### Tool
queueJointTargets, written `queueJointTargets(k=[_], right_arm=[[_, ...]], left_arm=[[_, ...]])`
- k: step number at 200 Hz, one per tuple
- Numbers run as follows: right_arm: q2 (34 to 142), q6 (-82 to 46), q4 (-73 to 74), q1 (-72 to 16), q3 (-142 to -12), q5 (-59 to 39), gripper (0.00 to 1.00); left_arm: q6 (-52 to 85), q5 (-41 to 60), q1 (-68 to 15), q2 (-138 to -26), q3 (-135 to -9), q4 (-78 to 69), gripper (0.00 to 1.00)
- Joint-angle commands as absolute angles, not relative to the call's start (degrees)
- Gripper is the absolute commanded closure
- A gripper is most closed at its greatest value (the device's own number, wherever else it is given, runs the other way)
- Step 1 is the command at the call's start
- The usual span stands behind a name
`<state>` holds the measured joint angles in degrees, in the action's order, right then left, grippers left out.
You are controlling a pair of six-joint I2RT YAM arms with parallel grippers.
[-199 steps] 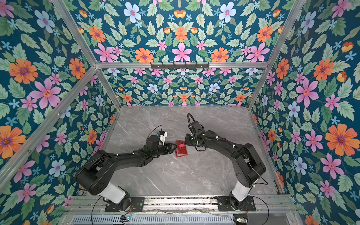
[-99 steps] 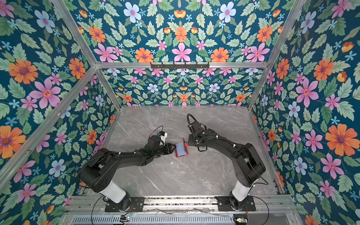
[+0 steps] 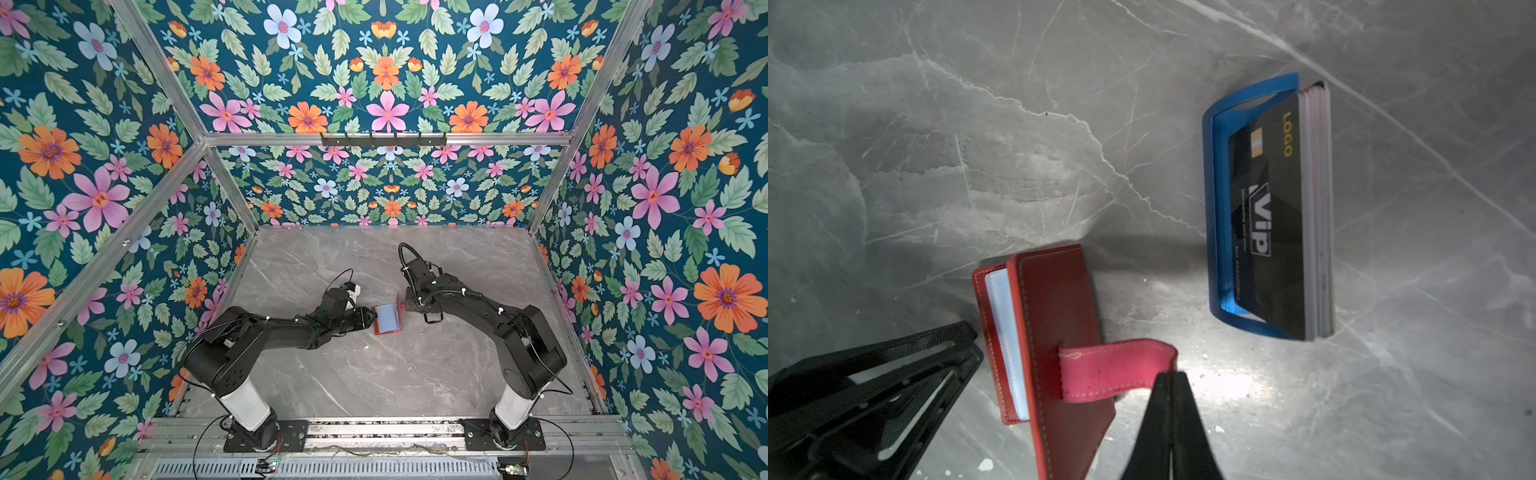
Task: Put the credit cards into the card holder
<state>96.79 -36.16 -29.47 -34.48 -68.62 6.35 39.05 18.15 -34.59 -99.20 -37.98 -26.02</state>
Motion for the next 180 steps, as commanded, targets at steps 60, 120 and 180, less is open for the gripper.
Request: queueJointTargets(k=[60, 120, 180], right_arm=[[97.7, -36.3, -30.6, -34.5, -69.0, 7.7, 1.0], [96.5, -36.4, -29.5, -34.5, -68.1, 6.4, 1.0], [93.3, -36.0, -23.7, -34.6, -65.9, -1.7, 1.0]], left_arm=[[41.2, 20.6, -34.7, -102.5, -39.6, -26.7, 0.82], [40.3, 21.5, -34.7, -100.3, -40.1, -26.4, 1.0], [36.8, 18.9, -34.6, -94.2, -40.8, -20.4, 1.0]])
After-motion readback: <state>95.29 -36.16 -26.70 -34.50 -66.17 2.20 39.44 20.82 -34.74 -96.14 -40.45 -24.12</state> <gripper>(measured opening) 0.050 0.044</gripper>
